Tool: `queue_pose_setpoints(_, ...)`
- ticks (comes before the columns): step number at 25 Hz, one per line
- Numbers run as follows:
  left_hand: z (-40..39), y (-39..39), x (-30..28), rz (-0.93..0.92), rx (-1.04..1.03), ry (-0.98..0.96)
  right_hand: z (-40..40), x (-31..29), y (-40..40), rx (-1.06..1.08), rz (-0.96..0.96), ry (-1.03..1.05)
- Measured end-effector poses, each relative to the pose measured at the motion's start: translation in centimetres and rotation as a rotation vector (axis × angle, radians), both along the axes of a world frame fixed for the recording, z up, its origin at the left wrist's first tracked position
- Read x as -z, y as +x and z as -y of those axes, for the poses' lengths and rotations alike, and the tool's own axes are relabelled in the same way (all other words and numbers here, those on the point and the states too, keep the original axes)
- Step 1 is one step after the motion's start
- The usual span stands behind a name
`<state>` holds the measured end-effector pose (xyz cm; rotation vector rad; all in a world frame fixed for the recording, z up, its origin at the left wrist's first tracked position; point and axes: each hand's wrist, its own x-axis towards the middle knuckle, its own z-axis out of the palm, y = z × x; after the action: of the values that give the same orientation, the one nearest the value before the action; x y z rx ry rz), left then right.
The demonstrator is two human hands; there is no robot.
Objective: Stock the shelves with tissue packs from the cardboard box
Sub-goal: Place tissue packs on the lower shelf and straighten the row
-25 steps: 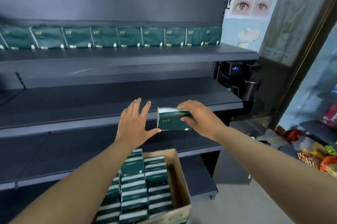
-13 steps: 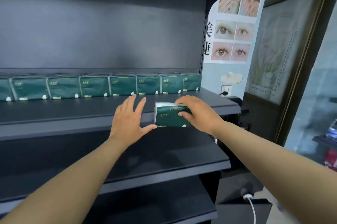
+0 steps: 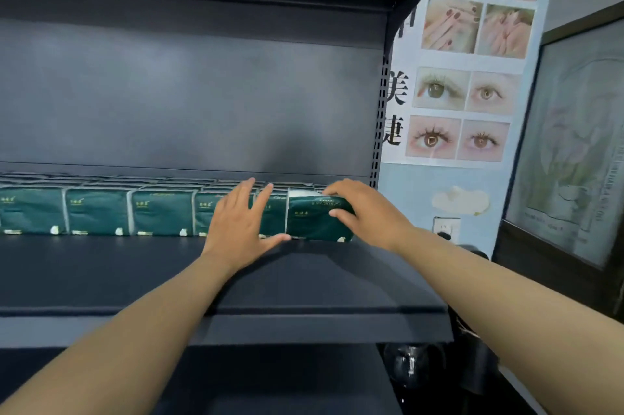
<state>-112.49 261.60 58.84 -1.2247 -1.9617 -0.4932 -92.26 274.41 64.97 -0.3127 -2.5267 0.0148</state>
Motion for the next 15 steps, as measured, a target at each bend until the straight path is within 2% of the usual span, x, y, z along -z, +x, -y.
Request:
queue_pose_setpoints(5, -6.5, 0.3, 0.6, -0.004, -0.047, -0.076, -9.2, 1.5, 0.0, 0.006, 0.023, -0.06)
queue_pose_setpoints(9, -8.9, -1.2, 0.8, -0.034, -0.082, -0.094, -11.8, 3.4, -2.3, 0.038, -0.015, -0.105)
queue_pose_setpoints(15, -10.4, -3.1, 1.3, -0.076, -0.091, -0.104, -11.6, 5.7, -5.9, 0.125, -0.035, 0.094)
